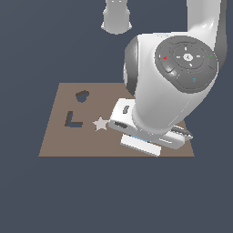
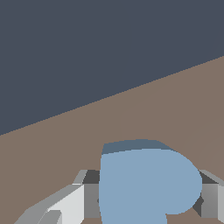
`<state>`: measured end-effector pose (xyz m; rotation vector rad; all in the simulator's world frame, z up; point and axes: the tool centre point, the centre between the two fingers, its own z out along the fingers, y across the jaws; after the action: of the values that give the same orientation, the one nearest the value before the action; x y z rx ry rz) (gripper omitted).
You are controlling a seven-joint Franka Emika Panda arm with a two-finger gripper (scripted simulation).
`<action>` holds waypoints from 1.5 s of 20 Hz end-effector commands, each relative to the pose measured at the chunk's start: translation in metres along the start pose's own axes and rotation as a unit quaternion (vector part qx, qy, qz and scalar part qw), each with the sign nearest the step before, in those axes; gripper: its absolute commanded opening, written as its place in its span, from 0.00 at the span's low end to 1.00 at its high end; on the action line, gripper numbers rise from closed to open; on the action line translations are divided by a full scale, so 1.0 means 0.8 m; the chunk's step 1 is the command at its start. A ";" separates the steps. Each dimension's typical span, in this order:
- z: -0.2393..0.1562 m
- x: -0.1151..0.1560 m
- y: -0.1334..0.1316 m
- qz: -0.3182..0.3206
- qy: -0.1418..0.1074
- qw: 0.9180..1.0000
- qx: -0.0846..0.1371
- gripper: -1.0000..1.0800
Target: Insert a designated object into the corresponding slot on a board.
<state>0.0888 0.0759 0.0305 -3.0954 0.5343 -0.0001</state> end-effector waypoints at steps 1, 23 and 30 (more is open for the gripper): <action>0.000 0.002 0.001 0.005 0.000 1.000 0.000 0.00; -0.004 0.060 0.091 0.301 0.001 0.954 0.000 0.00; -0.006 0.067 0.145 0.440 0.001 0.898 0.001 0.00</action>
<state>0.1028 -0.0423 0.0343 -2.6048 1.7550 -0.0020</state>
